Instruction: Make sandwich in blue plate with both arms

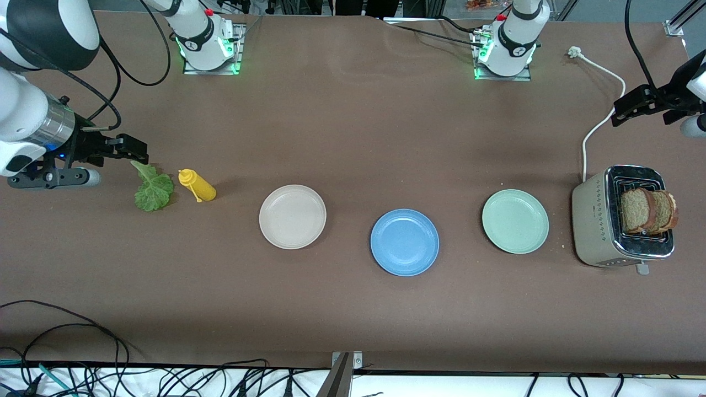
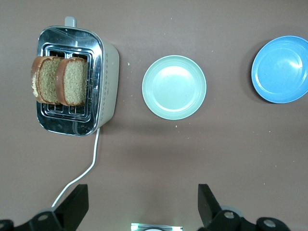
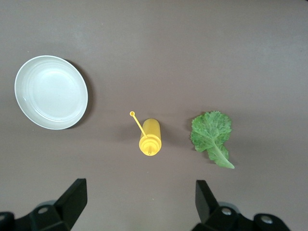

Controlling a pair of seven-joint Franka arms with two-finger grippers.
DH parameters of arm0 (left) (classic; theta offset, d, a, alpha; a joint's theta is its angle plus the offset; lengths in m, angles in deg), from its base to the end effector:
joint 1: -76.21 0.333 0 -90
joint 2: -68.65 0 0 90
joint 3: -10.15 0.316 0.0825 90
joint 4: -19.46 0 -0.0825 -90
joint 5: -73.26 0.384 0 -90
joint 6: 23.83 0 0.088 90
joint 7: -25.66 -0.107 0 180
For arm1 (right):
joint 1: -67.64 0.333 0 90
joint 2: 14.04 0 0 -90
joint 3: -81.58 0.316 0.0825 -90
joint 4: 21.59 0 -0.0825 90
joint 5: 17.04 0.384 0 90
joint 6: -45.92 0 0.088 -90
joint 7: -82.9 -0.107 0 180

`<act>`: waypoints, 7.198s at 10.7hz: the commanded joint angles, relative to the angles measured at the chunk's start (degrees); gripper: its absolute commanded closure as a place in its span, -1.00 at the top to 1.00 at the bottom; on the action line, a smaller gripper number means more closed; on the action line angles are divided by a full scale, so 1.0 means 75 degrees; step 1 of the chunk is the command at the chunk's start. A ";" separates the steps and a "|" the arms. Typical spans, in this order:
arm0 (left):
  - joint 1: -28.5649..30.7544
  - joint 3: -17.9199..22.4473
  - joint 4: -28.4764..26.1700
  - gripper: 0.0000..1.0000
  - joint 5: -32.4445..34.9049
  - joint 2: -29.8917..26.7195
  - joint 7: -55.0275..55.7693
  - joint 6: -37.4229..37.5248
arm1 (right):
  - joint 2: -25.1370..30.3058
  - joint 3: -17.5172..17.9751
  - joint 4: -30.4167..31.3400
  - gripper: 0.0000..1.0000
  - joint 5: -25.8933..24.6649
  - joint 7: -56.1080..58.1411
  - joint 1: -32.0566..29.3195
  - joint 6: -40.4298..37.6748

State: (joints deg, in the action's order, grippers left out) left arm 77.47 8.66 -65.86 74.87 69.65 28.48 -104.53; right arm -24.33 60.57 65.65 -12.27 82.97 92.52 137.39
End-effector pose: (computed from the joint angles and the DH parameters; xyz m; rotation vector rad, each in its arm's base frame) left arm 0.5430 0.0013 0.6394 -3.1069 -0.0751 0.1513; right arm 0.5996 0.0666 0.5514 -3.1208 -0.1016 0.1474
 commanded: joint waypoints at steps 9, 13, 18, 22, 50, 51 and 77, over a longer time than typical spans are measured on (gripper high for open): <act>0.0078 0.0000 0.0220 1.00 -0.0109 0.0101 0.0010 0.0178 | -0.0010 0.0023 -0.0066 1.00 0.0056 -0.0115 0.0000 -0.0126; 0.0090 0.0000 0.0220 1.00 -0.0109 0.0101 0.0010 0.0178 | -0.0010 0.0023 -0.0066 1.00 0.0068 -0.0115 0.0000 -0.0126; 0.0114 0.0000 0.0220 1.00 -0.0109 0.0101 -0.0001 0.0178 | 0.0002 0.0023 -0.0054 1.00 0.0080 -0.0127 0.0000 -0.0196; 0.0125 0.0012 0.0220 1.00 -0.0109 0.0101 -0.0001 0.0178 | -0.0010 0.0011 -0.0054 1.00 0.0056 -0.0115 0.0070 -0.0337; 0.0803 0.0024 0.0593 1.00 -0.0121 0.0930 0.0057 0.0038 | -0.0080 0.0000 -0.0066 1.00 0.0056 -0.0115 0.0047 -0.0337; 0.0840 0.0035 0.0676 1.00 -0.0121 0.1060 0.0080 -0.0044 | -0.0080 0.0000 -0.0066 1.00 0.0068 -0.0115 0.0047 -0.0337; 0.1918 0.0047 0.0747 0.79 0.0359 0.3851 -0.2334 -0.2330 | -0.0127 0.0000 -0.0066 1.00 0.0080 -0.0115 0.0047 -0.0314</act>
State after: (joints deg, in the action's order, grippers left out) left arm 91.98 8.72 -62.41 78.13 97.62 12.12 -122.60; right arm -25.24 60.58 65.68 -12.27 82.84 92.90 135.75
